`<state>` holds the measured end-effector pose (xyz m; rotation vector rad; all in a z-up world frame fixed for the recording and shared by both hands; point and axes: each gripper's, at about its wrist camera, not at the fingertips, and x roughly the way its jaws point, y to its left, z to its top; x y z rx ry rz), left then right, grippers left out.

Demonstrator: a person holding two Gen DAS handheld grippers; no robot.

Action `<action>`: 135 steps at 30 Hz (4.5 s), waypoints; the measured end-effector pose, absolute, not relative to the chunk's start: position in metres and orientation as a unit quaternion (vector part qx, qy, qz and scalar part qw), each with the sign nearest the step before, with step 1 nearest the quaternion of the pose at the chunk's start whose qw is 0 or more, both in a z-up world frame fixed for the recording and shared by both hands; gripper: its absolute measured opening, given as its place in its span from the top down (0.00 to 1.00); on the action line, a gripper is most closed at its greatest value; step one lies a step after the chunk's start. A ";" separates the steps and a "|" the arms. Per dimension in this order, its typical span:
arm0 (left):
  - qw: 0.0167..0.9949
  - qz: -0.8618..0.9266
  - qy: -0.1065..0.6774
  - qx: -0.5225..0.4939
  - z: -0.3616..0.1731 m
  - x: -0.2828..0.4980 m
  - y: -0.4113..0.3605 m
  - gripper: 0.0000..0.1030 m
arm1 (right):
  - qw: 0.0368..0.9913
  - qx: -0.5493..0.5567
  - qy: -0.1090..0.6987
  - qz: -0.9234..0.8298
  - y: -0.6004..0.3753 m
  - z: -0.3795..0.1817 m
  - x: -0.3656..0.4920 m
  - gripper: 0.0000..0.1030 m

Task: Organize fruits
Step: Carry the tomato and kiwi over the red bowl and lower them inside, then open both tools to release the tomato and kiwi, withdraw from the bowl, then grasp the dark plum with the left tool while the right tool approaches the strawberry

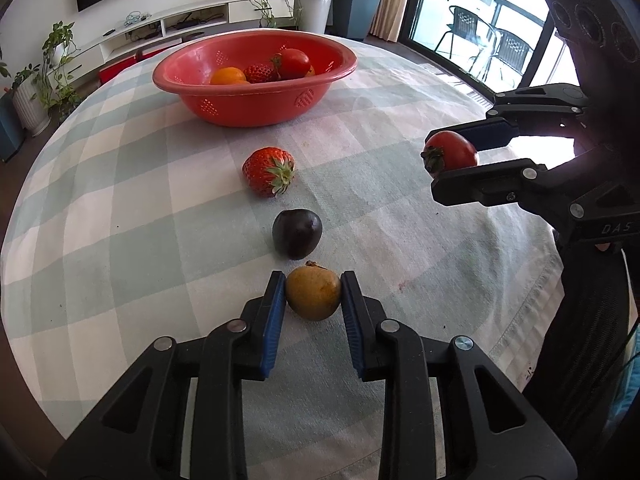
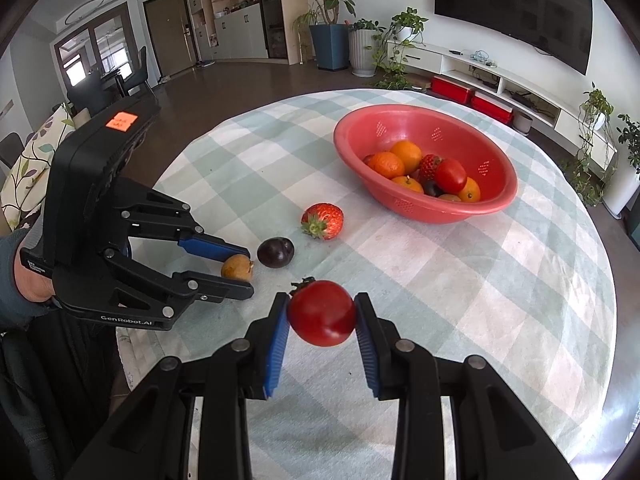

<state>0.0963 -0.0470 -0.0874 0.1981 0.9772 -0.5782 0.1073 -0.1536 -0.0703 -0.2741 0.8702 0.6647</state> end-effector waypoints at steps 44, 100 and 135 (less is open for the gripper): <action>0.866 -0.254 0.402 0.156 -0.034 0.325 -0.086 0.75 | 0.915 -0.061 0.378 0.124 -0.162 -0.053 0.274 0.66; 0.871 -0.243 0.413 0.108 -0.072 0.135 -0.051 0.07 | 0.929 -0.012 0.352 0.112 -0.163 -0.031 0.141 0.22; 0.849 -0.289 0.433 0.092 -0.095 0.137 -0.050 0.65 | 0.914 0.032 0.396 0.085 -0.173 -0.061 0.111 0.32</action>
